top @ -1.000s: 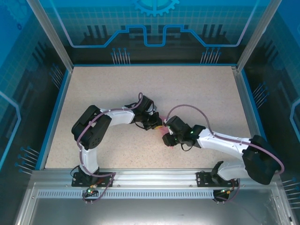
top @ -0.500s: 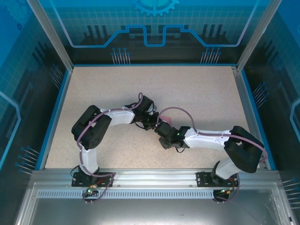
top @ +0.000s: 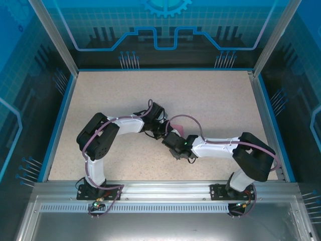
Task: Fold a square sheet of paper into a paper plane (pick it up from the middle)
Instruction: Fold the wing for the fifth time at the center of the table.
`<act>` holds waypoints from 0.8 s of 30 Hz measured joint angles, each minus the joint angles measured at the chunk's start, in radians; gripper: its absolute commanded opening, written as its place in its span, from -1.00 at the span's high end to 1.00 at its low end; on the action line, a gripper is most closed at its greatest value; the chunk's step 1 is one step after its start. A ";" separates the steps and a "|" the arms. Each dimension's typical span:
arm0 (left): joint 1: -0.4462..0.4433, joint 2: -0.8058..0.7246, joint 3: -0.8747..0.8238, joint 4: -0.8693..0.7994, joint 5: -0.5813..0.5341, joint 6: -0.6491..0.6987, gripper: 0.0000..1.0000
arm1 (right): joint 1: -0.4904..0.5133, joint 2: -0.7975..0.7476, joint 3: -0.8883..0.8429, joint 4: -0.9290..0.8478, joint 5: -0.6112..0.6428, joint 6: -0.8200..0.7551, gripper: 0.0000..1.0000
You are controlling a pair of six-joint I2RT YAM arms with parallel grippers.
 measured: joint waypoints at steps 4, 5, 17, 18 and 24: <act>0.000 -0.002 0.000 -0.001 0.000 0.000 0.99 | 0.006 0.012 0.004 -0.005 0.006 0.000 0.47; 0.000 -0.003 0.000 -0.001 -0.001 0.000 0.98 | 0.008 0.012 0.004 -0.007 0.008 0.000 0.48; -0.002 -0.009 0.000 -0.004 -0.010 0.000 0.98 | 0.009 0.017 0.011 -0.022 0.045 0.011 0.66; -0.002 -0.009 0.000 -0.004 -0.010 0.000 0.97 | 0.009 0.017 0.011 -0.023 0.047 0.011 0.70; -0.002 -0.013 0.000 -0.013 -0.019 0.000 0.79 | 0.009 0.020 0.011 -0.017 0.048 0.011 0.84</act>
